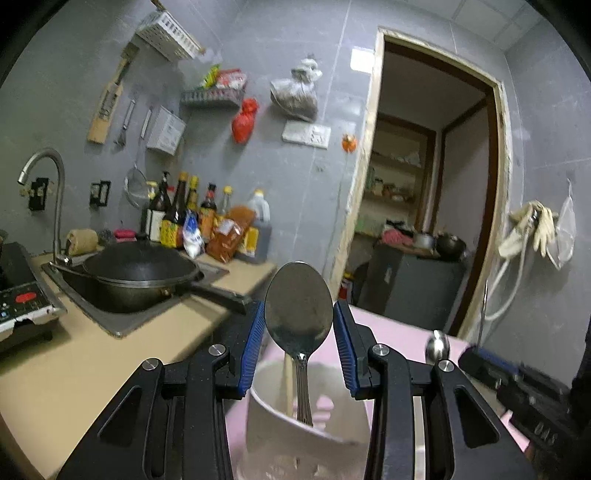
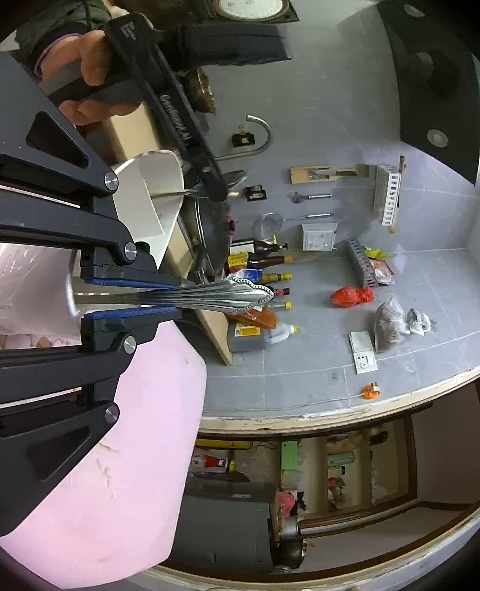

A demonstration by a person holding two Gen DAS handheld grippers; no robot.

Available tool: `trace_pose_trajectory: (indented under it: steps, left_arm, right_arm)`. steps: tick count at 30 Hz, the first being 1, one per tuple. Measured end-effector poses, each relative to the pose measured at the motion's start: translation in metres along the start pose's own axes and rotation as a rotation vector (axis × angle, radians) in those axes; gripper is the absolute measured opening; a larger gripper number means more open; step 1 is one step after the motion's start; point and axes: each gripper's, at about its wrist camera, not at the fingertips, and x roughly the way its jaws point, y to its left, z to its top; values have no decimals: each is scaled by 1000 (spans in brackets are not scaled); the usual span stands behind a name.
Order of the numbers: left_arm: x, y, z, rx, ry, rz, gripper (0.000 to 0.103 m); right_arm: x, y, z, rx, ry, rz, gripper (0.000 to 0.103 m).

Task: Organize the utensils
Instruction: 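Open the left tool releasing the spoon while the right tool releases the fork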

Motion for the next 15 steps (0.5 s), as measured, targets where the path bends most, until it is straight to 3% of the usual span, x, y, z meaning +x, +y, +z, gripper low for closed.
trace_pose_trajectory:
  steps: [3, 8, 11, 15]
  left_arm:
    - [-1, 0, -4, -6, 41, -26, 33]
    - [-6, -1, -2, -25, 92, -63, 34]
    - [-13, -7, 4, -12, 86, -74, 43]
    - [-25, -22, 10, 21, 71, -93, 50]
  right_arm:
    - [0, -2, 3, 16, 5, 12, 11]
    - [-8, -4, 6, 29, -18, 18, 23]
    - [-16, -4, 14, 29, -47, 16, 25]
    - [-30, -8, 21, 40, -83, 2, 54]
